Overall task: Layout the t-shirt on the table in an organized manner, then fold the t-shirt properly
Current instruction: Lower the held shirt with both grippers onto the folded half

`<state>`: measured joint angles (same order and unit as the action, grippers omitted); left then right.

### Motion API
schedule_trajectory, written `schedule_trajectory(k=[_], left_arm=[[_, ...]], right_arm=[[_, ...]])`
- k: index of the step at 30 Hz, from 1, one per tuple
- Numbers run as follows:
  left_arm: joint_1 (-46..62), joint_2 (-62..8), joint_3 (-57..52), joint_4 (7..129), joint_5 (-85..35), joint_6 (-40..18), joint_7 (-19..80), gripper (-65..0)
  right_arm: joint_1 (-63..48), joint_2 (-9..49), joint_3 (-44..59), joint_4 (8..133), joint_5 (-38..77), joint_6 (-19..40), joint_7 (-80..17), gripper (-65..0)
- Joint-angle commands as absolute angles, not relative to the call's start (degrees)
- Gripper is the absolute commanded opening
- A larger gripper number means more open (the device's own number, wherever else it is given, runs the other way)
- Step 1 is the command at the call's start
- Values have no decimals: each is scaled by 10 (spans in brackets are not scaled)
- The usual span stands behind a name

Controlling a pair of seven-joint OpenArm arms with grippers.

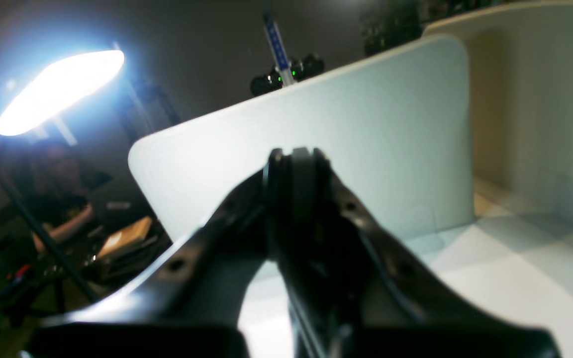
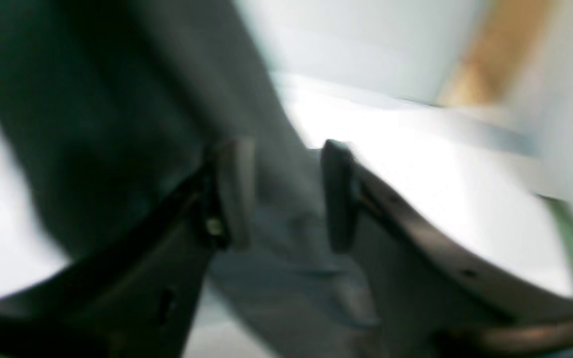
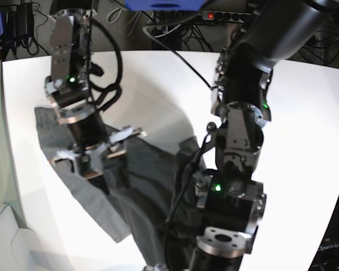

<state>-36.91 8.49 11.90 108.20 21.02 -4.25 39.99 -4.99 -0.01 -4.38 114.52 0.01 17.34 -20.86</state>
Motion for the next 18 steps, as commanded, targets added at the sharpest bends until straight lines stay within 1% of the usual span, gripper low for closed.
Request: schedule_trajectory(k=[1, 6, 8, 12, 15, 18], left_arm=[[-387, 90, 119, 1080, 214, -37, 382, -646], [-387, 90, 107, 1048, 213, -37, 380, -646], [-387, 90, 102, 1034, 213, -37, 374, -646], [-385, 90, 101, 1020, 213, -30, 333, -646], [-385, 90, 102, 1023, 213, 0, 330, -646], [-385, 90, 102, 1028, 213, 7, 331, -646]], right_arm=[[-49, 0, -53, 1160, 4, 171, -190, -357], [-73, 0, -107, 1161, 4, 171, -190, -208], [-77, 0, -129, 1161, 4, 171, -190, -172], [-76, -1, -172, 1161, 4, 171, -190, -160], [-74, -14, -192, 1160, 4, 171, -190, -159], [-75, -34, -195, 1156, 4, 171, -190, -158]])
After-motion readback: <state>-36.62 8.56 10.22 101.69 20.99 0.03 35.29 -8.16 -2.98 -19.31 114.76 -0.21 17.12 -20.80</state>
